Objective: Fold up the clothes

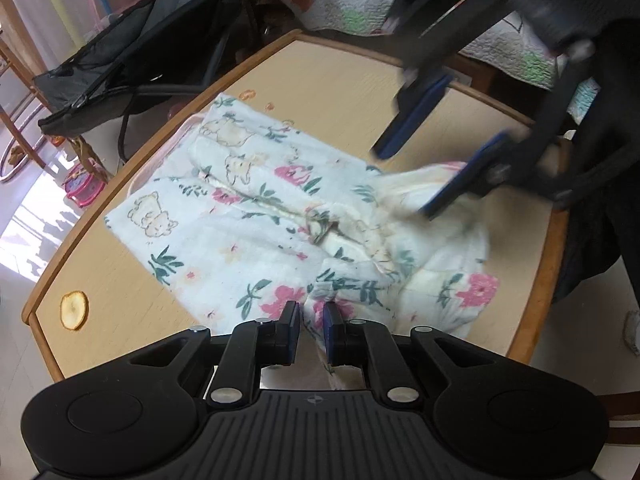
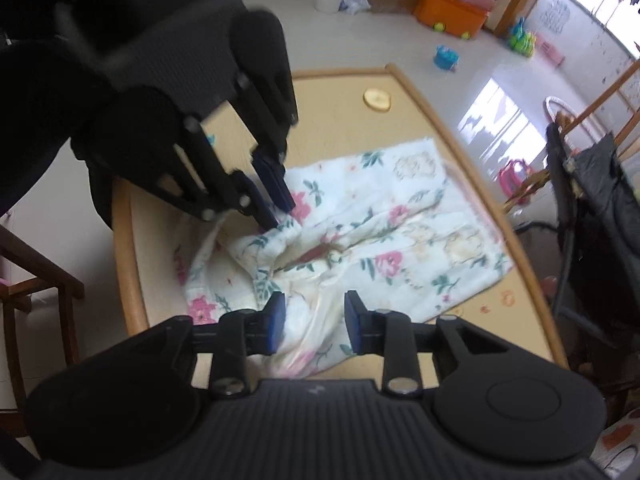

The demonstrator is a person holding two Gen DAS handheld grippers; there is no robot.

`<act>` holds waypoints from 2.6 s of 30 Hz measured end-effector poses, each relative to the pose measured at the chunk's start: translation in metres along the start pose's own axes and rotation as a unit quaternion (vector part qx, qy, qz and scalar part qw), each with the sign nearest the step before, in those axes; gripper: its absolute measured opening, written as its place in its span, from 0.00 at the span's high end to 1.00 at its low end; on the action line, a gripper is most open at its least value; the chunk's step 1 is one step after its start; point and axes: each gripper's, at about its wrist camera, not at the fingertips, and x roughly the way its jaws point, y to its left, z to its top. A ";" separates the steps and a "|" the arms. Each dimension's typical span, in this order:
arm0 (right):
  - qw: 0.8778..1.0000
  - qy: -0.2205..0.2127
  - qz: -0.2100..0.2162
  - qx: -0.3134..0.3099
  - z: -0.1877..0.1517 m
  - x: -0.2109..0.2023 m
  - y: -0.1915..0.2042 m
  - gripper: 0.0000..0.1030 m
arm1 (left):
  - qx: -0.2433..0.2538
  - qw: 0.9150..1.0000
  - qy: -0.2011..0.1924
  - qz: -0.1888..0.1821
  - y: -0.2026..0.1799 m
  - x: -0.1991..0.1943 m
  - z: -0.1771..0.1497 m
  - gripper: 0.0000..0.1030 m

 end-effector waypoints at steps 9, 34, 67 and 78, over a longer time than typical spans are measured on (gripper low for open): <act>0.998 0.004 0.063 -0.032 0.006 -0.004 0.046 0.69 | -0.009 1.000 0.003 -0.002 0.003 0.006 -0.001 0.87; 0.998 0.051 0.020 -0.032 -0.009 0.041 0.082 0.73 | -0.016 1.000 -0.004 -0.007 0.007 0.007 -0.002 0.87; 0.994 0.100 0.050 0.007 0.028 0.066 -0.010 0.93 | -0.038 0.998 -0.044 0.014 0.019 -0.007 -0.004 0.84; 0.988 0.090 0.085 0.091 0.019 0.076 -0.037 0.93 | -0.094 0.989 -0.098 -0.060 0.032 -0.041 -0.015 0.80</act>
